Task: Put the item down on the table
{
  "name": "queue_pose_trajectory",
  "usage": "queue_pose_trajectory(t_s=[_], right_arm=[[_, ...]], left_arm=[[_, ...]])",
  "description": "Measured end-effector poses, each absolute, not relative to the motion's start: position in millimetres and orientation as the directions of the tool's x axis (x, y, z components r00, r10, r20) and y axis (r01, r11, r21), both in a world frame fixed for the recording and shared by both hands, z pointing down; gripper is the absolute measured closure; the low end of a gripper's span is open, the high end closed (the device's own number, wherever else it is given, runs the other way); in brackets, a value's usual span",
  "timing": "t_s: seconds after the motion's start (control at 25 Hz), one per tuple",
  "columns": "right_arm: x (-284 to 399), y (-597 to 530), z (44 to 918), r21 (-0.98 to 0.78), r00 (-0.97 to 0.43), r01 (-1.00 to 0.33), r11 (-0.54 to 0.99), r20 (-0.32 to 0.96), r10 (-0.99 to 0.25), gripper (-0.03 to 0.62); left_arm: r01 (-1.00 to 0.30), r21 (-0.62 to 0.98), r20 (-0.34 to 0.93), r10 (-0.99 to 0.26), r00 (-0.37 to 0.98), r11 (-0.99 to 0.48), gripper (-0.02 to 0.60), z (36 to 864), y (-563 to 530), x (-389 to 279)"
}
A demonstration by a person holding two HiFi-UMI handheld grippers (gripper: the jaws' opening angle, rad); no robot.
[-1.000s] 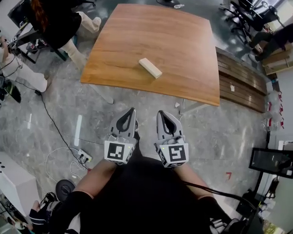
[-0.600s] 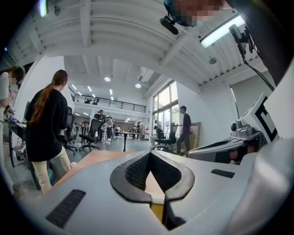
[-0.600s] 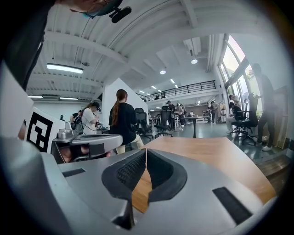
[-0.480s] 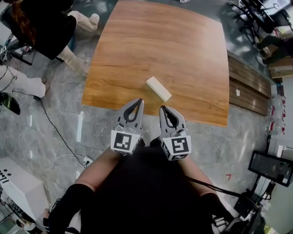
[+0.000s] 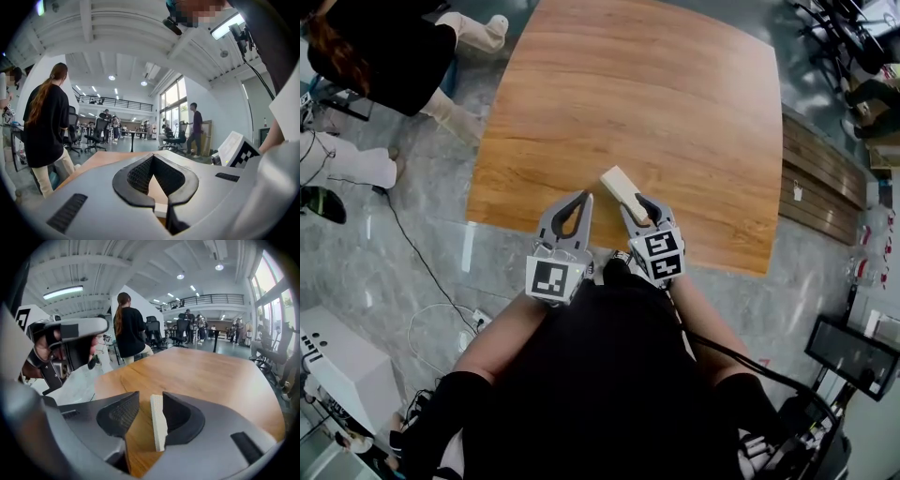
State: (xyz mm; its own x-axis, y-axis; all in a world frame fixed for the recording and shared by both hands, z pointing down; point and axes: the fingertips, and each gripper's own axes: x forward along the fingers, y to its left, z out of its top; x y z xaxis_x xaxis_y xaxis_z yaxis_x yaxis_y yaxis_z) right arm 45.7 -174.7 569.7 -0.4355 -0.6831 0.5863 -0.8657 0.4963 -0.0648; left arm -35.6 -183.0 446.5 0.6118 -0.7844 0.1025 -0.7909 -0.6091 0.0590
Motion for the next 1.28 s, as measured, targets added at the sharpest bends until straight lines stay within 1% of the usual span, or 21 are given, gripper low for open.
queue_pose_trajectory(t_s=[0.04, 0.08, 0.24, 0.36, 0.68, 0.84, 1.04, 1.28], right_arm=[[45.9, -179.2, 579.5, -0.074, -0.443, -0.857, 0.510, 0.611, -0.656, 0.467], [46.3, -183.1, 589.5, -0.080, -0.447, -0.849, 0.522, 0.635, -0.630, 0.448], [47.8, -197.9, 633.2, -0.076, -0.440, -0.811, 0.580, 0.732, -0.520, 0.394], [48.6, -204.9, 660.9, -0.090, -0.431, -0.789, 0.608, 0.786, -0.442, 0.371], [43.6, -219.5, 694.9, -0.133, -0.429, -0.772, 0.621, 0.830, -0.356, 0.359], [43.2, -222.1, 703.3, -0.146, -0.413, -0.785, 0.602, 0.848, -0.333, 0.352], [43.2, -228.9, 709.6, -0.190, -0.437, -0.784, 0.591, 0.845, -0.308, 0.341], [40.9, -225.1, 713.7, -0.130, -0.381, -0.767, 0.628, 0.880, -0.283, 0.336]], left_arm=[[-0.797, 0.063, 0.108, -0.790, 0.604, -0.601, 0.578, 449.4, -186.1, -36.4], [-0.802, 0.067, 0.114, -0.794, 0.597, -0.593, 0.578, 451.9, -188.5, -37.3], [-0.820, 0.070, 0.134, -0.809, 0.572, -0.569, 0.578, 459.4, -196.6, -39.8], [-0.828, 0.063, 0.142, -0.816, 0.560, -0.557, 0.578, 465.3, -198.6, -40.6], [-0.842, 0.029, 0.152, -0.830, 0.537, -0.539, 0.578, 484.8, -213.5, -40.6], [-0.843, 0.045, 0.166, -0.828, 0.536, -0.537, 0.578, 490.0, -218.5, -39.9], [-0.827, 0.035, 0.199, -0.807, 0.556, -0.561, 0.578, 516.1, -229.6, -30.6], [-0.829, 0.045, 0.250, -0.797, 0.550, -0.558, 0.578, 543.4, -239.6, -26.6]])
